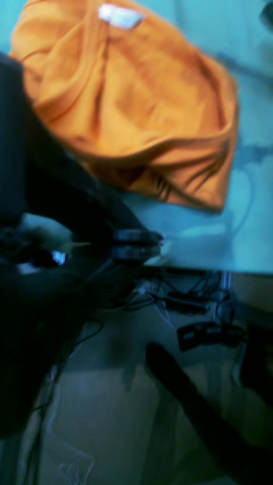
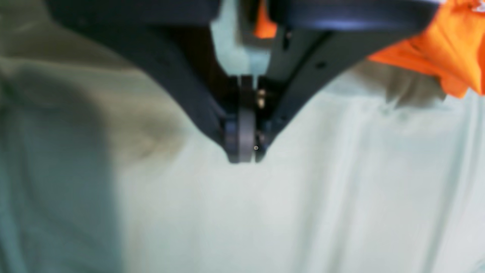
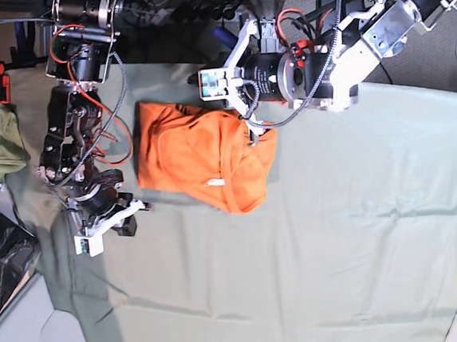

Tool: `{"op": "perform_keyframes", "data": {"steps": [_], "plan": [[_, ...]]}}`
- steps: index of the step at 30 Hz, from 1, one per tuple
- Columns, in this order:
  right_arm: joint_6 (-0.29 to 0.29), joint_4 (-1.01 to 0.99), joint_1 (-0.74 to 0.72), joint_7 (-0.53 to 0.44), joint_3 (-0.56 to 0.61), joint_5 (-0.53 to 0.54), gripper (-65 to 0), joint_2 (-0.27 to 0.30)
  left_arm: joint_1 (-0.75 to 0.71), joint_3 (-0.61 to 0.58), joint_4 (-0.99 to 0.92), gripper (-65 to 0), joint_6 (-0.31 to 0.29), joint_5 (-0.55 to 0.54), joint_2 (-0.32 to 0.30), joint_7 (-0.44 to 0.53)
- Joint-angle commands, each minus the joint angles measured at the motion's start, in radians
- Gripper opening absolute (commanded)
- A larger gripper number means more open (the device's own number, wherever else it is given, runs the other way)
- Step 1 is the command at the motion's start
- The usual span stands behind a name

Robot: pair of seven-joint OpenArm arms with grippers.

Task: Fold the T-shirt properly
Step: 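Grasp the bundle's edges with both grippers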

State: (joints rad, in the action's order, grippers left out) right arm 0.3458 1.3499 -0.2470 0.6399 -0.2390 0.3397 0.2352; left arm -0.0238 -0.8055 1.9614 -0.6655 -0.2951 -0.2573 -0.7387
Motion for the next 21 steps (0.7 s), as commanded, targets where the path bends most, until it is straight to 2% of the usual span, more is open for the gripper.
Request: {"op": "perform_keyframes", "data": {"steps": [1, 4, 7, 11, 21], "plan": [[0.055, 0.01, -0.024, -0.022, 0.006, 0.01, -65.0, 0.013, 0.019, 0.006, 0.016, -65.0, 0.008, -0.011, 0.02, 0.029], [0.055, 0.0, -0.024, -0.022, 0.031, 0.008, -65.0, 0.014, 0.024, 0.04, 0.015, -65.0, 0.017, -0.01, 0.05, 0.039], [0.055, 0.0, -0.024, -0.017, 0.05, 0.008, -65.0, 0.013, 0.024, 0.094, 0.011, -65.0, 0.052, -0.01, 0.078, 0.049], [0.055, 0.0, -0.024, -0.014, 0.058, 0.008, -65.0, 0.013, 0.024, 0.158, -0.02, -65.0, 0.052, -0.011, 0.111, 0.063], [0.055, 0.0, -0.023, -0.011, 0.058, 0.008, -65.0, 0.013, 0.024, 0.173, -0.206, -65.0, 0.052, 0.017, 0.112, 0.092]]}}
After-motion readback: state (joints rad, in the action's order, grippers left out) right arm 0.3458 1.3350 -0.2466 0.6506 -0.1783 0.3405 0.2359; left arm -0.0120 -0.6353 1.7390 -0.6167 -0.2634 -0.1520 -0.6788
